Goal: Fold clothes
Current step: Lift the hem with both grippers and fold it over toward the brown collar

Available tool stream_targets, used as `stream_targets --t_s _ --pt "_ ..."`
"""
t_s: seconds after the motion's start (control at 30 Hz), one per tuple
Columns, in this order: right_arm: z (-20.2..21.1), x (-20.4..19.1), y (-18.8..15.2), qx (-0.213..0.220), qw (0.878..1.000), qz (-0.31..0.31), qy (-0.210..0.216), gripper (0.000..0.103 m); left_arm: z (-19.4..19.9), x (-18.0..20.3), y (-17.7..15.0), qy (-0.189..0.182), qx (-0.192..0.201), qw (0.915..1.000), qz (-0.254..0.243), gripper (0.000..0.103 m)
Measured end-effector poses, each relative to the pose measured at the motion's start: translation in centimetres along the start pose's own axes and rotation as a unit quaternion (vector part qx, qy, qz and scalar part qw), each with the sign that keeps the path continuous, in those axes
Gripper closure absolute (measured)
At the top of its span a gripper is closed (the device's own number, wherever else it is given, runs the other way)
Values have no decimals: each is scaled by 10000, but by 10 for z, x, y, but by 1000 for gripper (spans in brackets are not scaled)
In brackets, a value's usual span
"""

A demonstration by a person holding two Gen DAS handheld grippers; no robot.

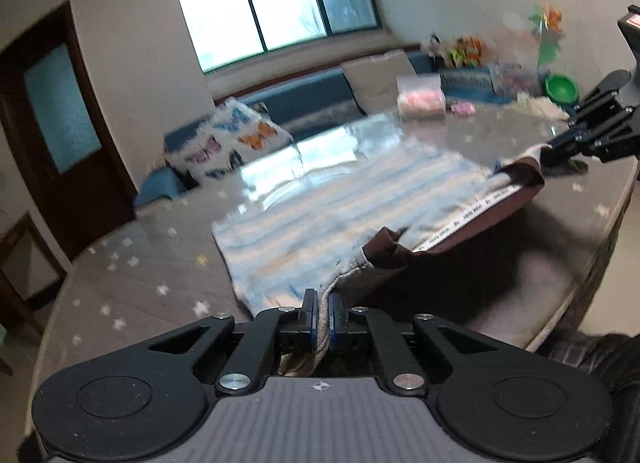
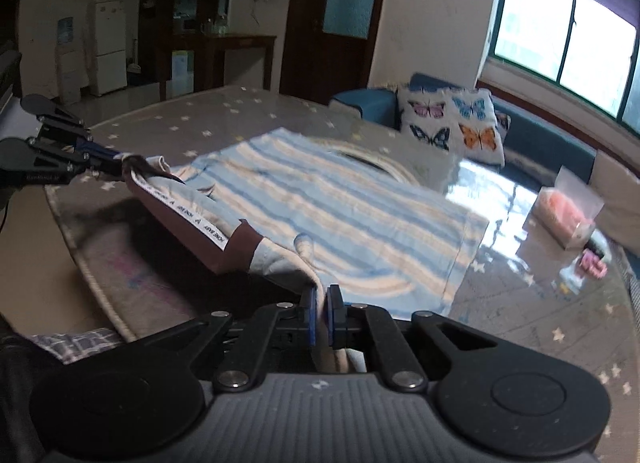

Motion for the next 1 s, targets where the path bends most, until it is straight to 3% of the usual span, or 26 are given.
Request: stream_targets --t_s 0.17,0.43,0.63,1.0 --pt "7 4 23 225 9994 186 -196 99 -11 -11 31 214 279 9994 3 98" --pt "-38 47 64 255 9985 199 -437 99 -76 -39 80 496 336 9982 -58 98" --pt "-94 91 93 73 9987 13 -504 99 -150 -66 108 516 18 9986 59 98" --pt "-215 152 107 -490 9961 -440 -584 99 -275 -103 109 356 -784 9957 343 97"
Point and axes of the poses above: each gripper's, at about its wrist camera, not at the fingertips, and z roughly against the way its jaws point, x to its right, y to its top, the point moved 6 cm from there along -z, roughly the way its jaws point, and after that the axes turned 1 degree about z, right-handed, at the moved point
